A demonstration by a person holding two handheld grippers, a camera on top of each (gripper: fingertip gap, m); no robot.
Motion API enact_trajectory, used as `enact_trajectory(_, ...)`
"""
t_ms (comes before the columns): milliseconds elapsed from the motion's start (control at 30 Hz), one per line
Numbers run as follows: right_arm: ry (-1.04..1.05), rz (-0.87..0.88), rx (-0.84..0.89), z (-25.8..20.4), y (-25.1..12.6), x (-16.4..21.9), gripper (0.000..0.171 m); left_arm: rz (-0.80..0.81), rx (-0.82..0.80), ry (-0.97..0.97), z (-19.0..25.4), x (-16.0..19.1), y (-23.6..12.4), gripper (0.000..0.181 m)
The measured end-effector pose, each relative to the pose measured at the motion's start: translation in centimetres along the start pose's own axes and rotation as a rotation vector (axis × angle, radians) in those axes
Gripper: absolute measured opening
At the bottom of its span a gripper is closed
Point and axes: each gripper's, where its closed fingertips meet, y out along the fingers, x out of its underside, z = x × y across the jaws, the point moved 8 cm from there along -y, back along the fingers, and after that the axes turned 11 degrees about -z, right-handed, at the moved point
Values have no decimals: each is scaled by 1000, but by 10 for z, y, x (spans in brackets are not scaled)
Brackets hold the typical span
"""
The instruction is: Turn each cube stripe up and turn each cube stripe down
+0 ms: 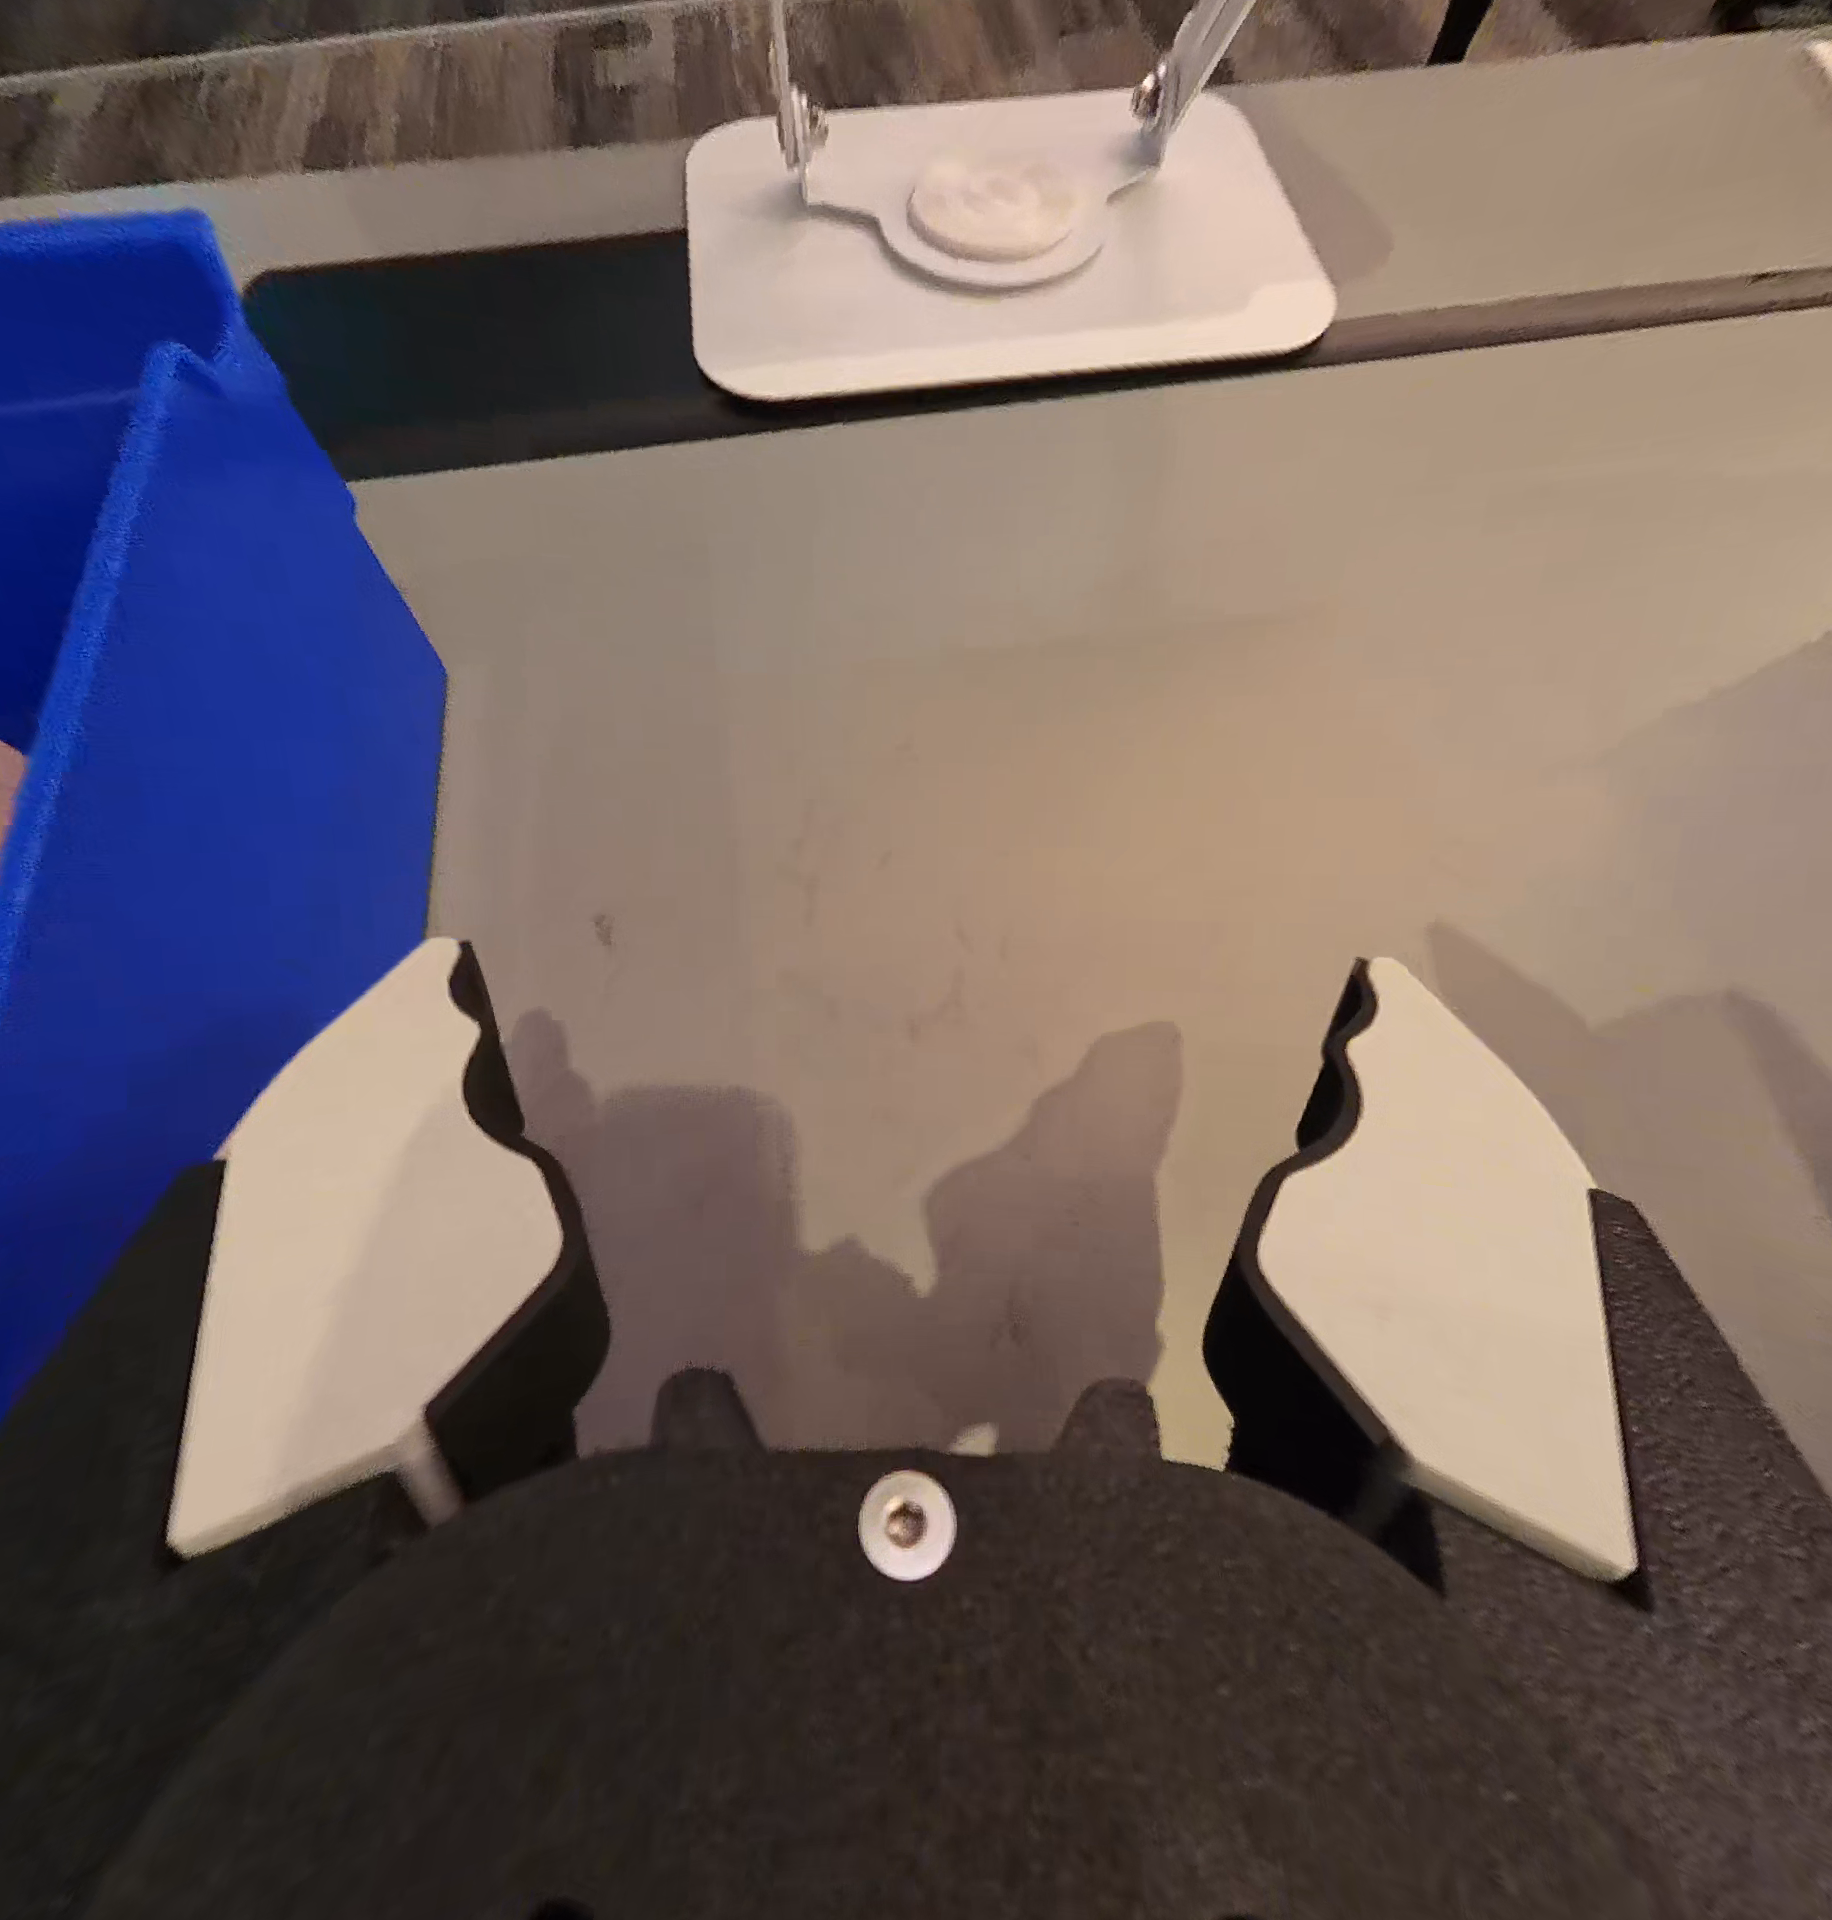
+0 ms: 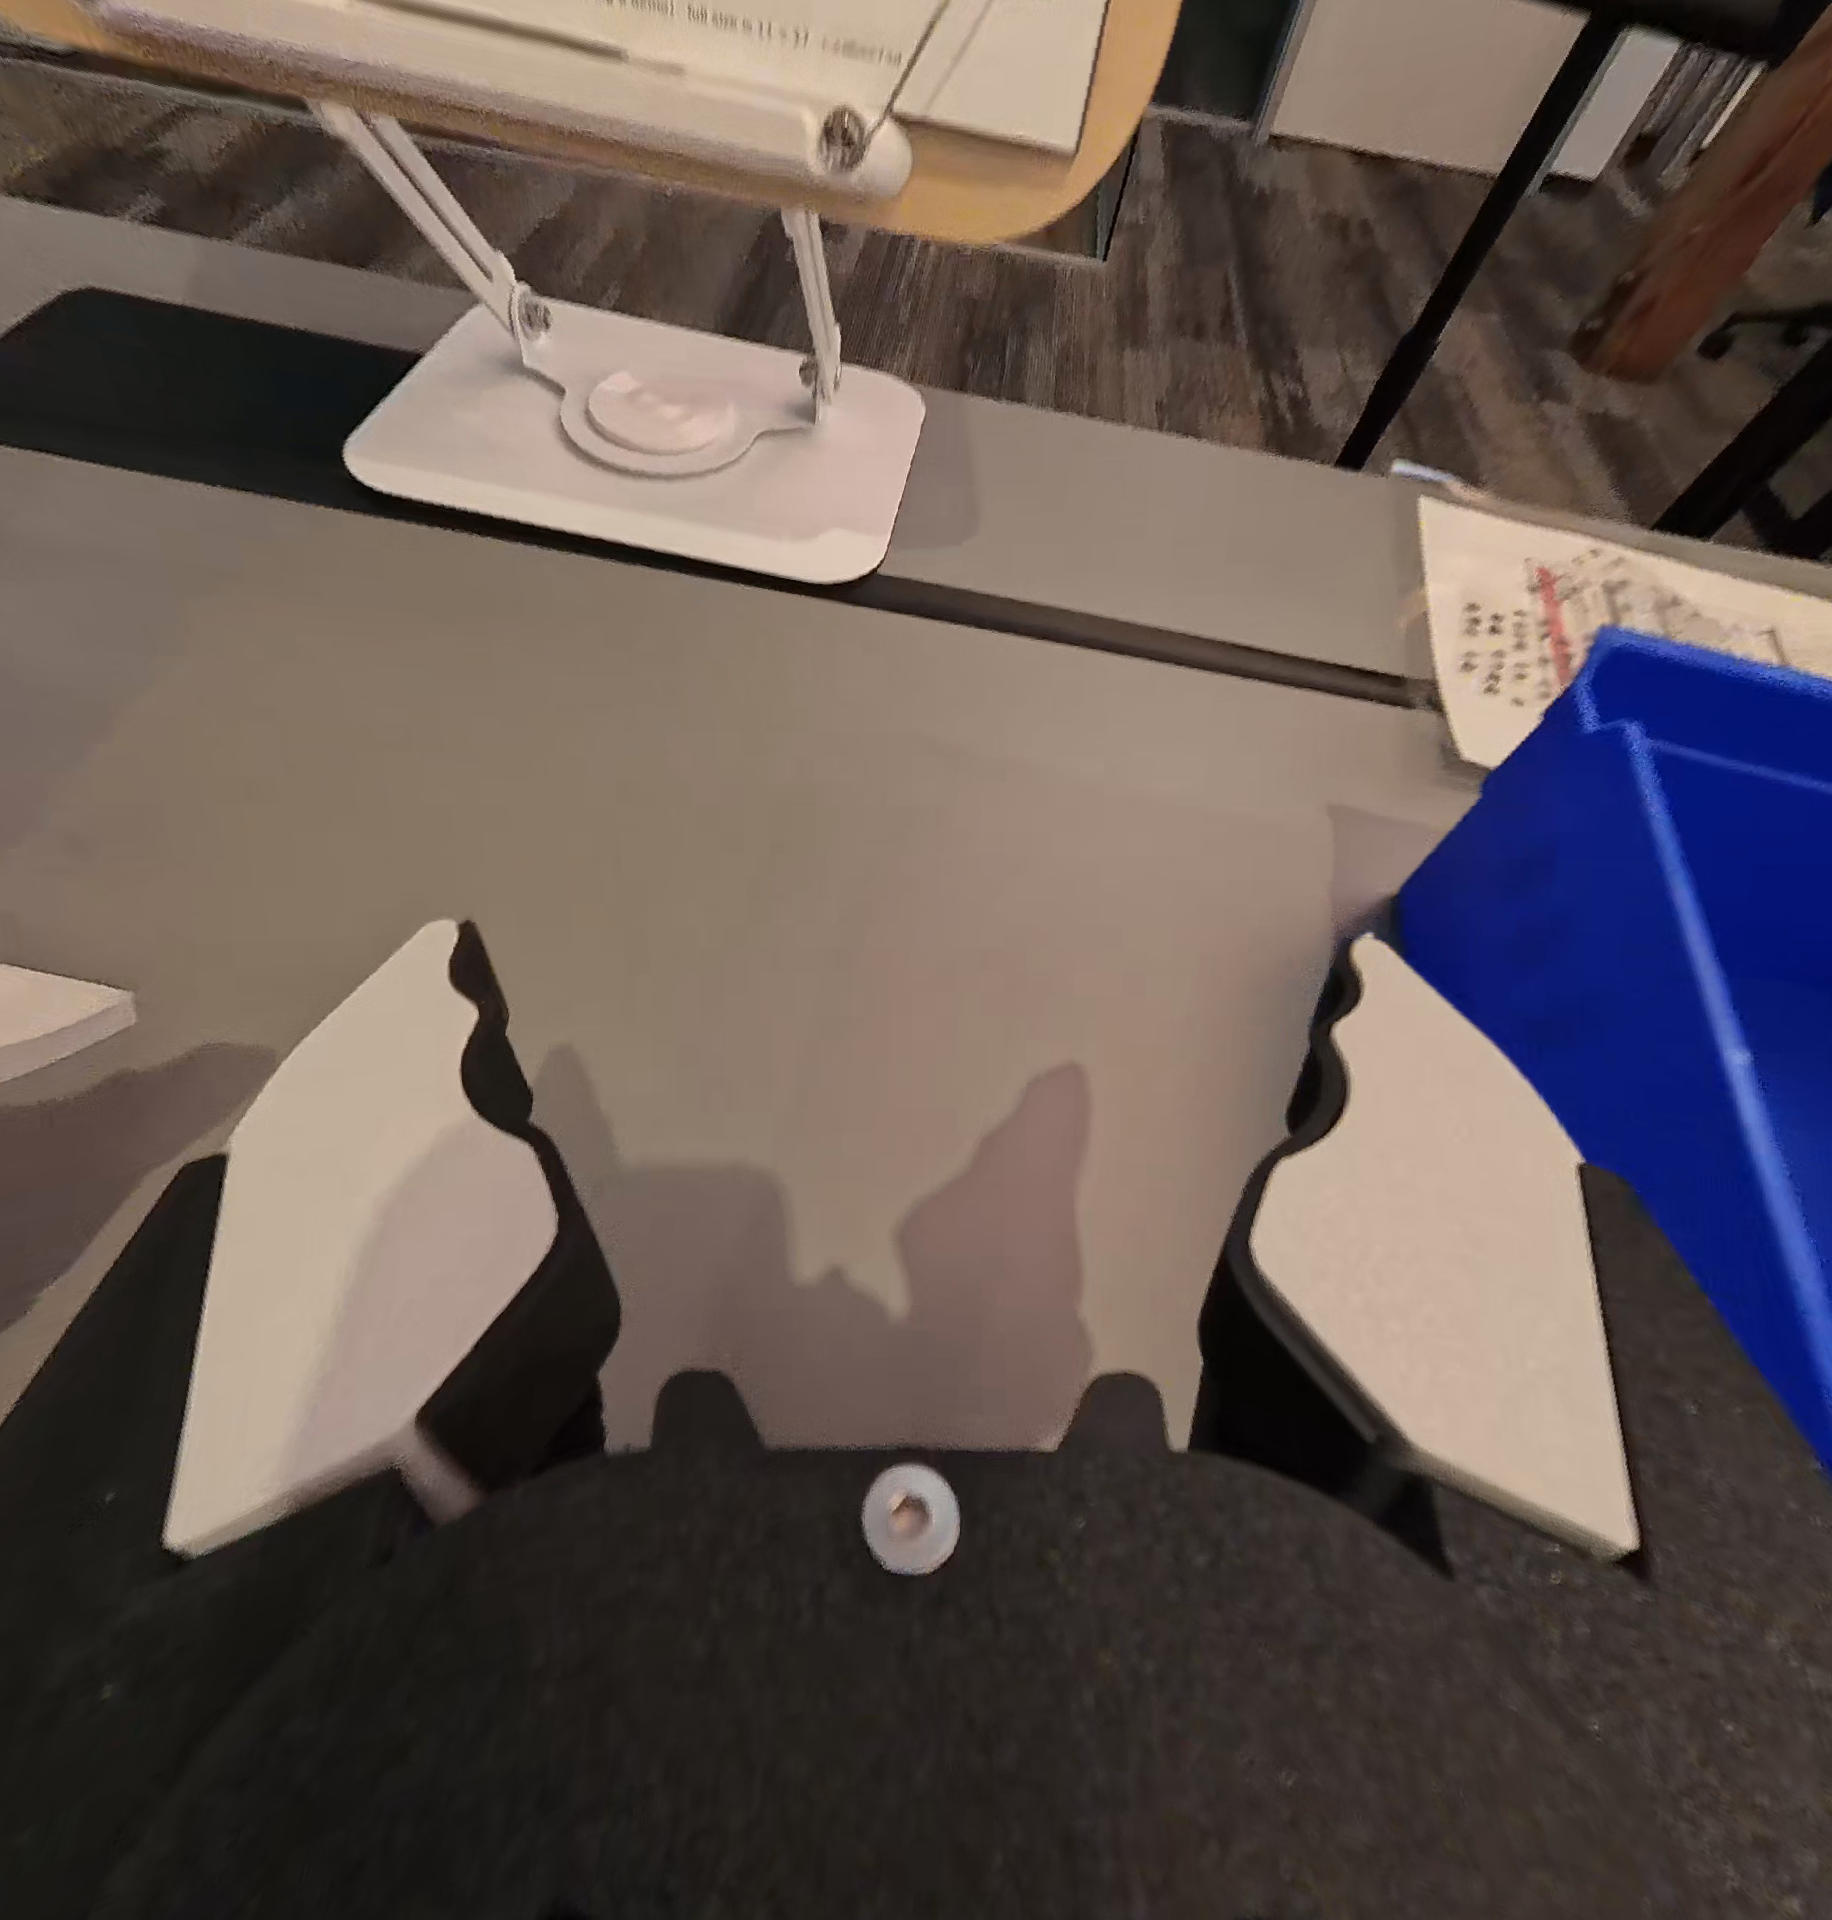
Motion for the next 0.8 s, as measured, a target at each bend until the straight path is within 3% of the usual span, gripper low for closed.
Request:
enact_trajectory(333, 33, -148, -27, -4, 43, 24, 145, -114, -52, -64, 0, 13, 35, 146)
enact_trajectory(800, 89, -300, -78, 4, 76, 45, 145, -221, -59, -101, 0, 18, 53, 146)
